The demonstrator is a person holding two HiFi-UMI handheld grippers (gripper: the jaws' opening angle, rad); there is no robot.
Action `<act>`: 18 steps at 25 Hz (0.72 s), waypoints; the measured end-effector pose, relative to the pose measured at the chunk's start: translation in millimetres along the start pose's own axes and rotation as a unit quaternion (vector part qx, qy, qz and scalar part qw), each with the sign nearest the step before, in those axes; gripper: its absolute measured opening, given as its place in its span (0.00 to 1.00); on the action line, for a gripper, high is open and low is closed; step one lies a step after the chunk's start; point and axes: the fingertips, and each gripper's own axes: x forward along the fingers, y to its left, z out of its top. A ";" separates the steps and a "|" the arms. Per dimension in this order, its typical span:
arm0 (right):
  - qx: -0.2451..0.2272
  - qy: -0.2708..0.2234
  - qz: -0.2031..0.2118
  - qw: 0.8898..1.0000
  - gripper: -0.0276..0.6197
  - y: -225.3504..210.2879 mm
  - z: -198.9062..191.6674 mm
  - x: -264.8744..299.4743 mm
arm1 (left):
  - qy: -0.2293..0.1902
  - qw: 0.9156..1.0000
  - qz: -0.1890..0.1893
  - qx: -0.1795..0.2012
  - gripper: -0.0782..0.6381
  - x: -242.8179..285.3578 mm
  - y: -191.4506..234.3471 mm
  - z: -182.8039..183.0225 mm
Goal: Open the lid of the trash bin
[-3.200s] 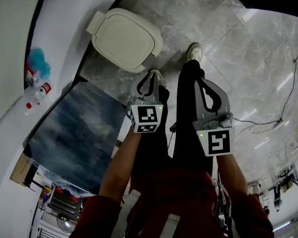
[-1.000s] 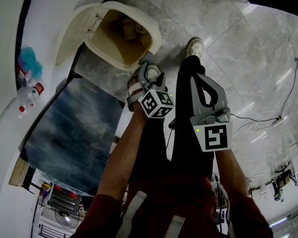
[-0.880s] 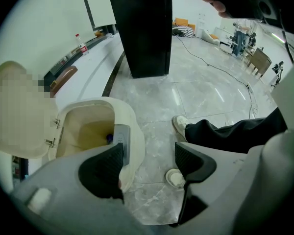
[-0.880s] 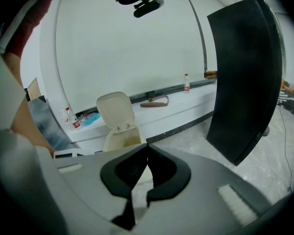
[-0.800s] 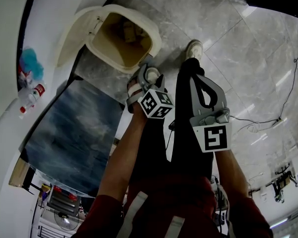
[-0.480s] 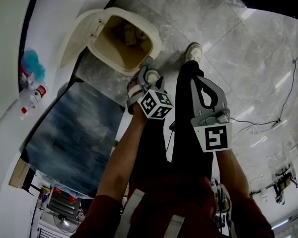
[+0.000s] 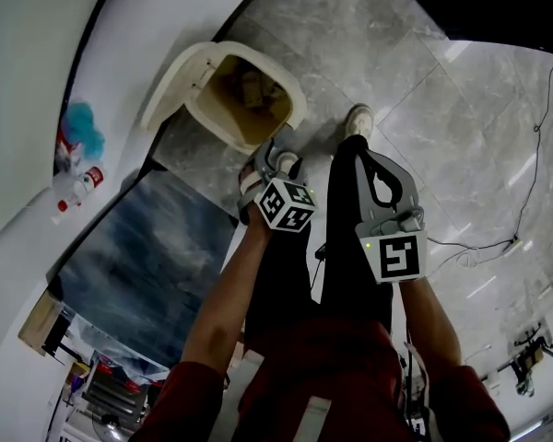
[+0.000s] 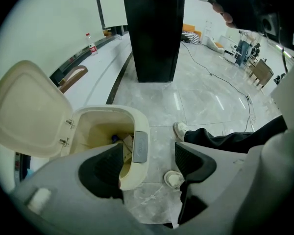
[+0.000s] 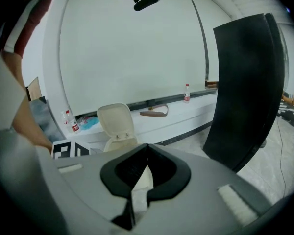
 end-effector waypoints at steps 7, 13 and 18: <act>-0.022 -0.027 -0.010 0.999 0.04 5.7 42.6 -18.3 | -0.030 0.999 0.007 -0.030 0.58 -51.3 11.1 10.5; -0.036 -0.039 -0.025 0.998 0.04 12.5 71.8 -39.3 | -0.076 0.995 0.031 -0.053 0.58 -105.6 31.1 25.4; -0.044 -0.051 -0.039 0.997 0.04 21.2 92.7 -57.3 | -0.123 0.988 0.052 -0.076 0.58 -154.3 50.4 41.7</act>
